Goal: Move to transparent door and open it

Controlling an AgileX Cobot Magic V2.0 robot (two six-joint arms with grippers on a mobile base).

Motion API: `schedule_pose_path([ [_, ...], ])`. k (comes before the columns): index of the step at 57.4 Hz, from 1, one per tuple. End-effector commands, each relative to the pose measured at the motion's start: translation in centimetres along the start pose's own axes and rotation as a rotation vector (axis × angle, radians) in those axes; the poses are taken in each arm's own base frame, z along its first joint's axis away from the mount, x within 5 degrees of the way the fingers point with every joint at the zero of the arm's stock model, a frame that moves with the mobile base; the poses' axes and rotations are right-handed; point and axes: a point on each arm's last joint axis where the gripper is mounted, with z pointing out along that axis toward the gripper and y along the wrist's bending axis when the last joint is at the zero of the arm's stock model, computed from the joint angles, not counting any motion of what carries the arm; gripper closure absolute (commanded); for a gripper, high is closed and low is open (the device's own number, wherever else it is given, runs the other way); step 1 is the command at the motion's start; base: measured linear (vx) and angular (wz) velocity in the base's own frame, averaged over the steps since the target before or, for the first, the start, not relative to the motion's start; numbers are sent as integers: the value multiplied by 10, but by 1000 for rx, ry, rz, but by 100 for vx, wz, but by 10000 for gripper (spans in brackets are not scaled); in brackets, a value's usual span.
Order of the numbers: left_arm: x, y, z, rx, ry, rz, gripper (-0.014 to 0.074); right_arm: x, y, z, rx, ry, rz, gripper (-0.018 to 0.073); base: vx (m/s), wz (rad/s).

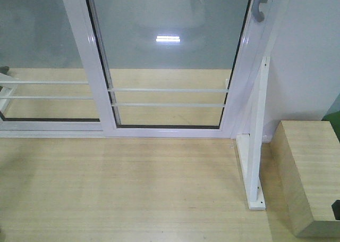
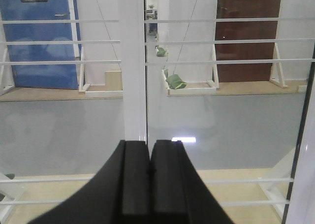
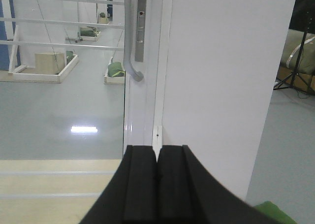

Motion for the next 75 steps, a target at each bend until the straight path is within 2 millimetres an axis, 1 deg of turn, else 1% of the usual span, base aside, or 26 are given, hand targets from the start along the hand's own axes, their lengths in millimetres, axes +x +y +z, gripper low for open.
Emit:
schedule_pose_path([
  [1, 3, 0, 1, 5, -54, -11, 602, -3, -1, 0, 14, -78, -6, 564, 38, -5],
  [37, 3, 0, 1, 5, -54, -11, 602, -3, -1, 0, 14, -78, -6, 564, 31, -4],
  [75, 3, 0, 1, 5, -54, -11, 602, -3, -1, 0, 14, -78, -6, 564, 13, 0],
])
